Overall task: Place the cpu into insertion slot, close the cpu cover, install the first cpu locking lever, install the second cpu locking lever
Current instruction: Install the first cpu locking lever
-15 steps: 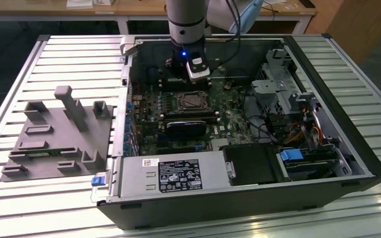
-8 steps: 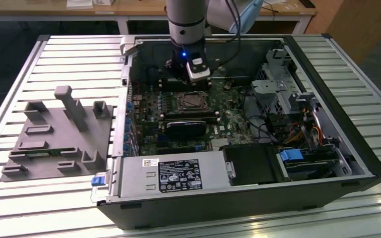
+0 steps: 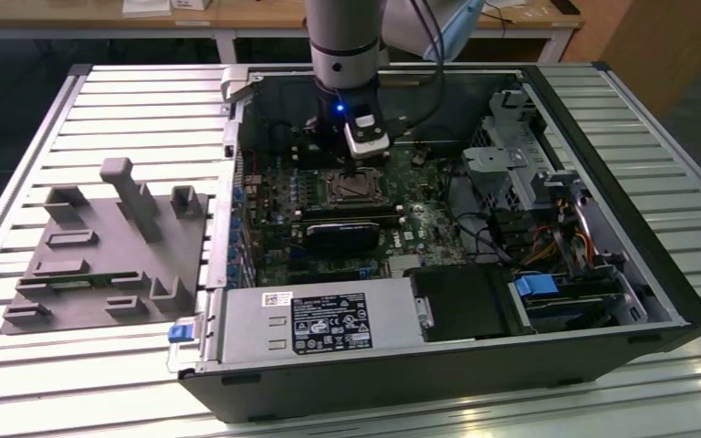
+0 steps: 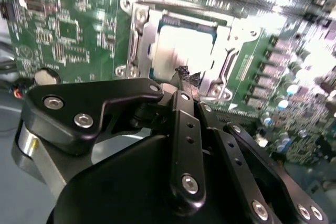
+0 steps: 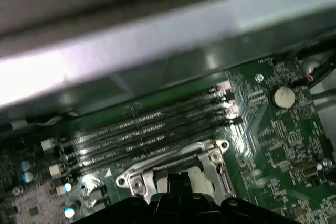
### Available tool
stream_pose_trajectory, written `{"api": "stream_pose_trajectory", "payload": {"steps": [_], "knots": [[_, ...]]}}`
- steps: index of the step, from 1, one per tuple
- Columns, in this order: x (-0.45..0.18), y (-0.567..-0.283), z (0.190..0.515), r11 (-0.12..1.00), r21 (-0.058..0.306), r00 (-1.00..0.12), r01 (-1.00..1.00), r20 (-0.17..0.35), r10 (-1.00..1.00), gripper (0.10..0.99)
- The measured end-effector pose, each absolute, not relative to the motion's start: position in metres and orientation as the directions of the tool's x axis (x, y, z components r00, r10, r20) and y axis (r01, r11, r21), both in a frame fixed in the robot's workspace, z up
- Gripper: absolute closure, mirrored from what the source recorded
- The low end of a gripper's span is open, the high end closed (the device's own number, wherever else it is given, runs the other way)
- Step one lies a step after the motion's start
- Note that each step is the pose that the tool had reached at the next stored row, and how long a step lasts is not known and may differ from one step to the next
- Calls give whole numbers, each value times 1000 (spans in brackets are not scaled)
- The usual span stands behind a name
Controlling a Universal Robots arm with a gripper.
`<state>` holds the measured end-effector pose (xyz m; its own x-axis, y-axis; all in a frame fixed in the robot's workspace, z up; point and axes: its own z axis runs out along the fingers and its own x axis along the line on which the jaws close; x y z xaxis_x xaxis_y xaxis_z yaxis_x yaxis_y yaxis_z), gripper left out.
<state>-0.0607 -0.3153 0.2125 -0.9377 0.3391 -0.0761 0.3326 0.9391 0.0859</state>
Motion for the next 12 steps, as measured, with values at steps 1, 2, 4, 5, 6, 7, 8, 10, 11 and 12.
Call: {"api": "stream_pose_trajectory", "payload": {"steps": [1, 2, 4, 5, 6, 7, 8, 10, 11, 12], "knots": [[-61, -318, 212, 939, 84, -938, 333, -77, 339, 984], [-61, -320, 212, 939, 83, -938, 333, -77, 339, 984], [-61, -324, 212, 940, 78, -938, 333, -79, 339, 984], [-61, -326, 212, 940, 76, -938, 333, -80, 338, 984], [-61, -327, 212, 940, 73, -938, 333, -81, 338, 984], [-61, -328, 212, 940, 71, -938, 333, -82, 338, 984], [-61, -328, 212, 940, 70, -938, 333, -82, 338, 984], [-61, -328, 212, 940, 69, -938, 333, -83, 338, 984], [-61, -328, 212, 940, 68, -938, 333, -83, 338, 984], [-61, -328, 212, 941, 68, -938, 333, -83, 338, 984]]}}
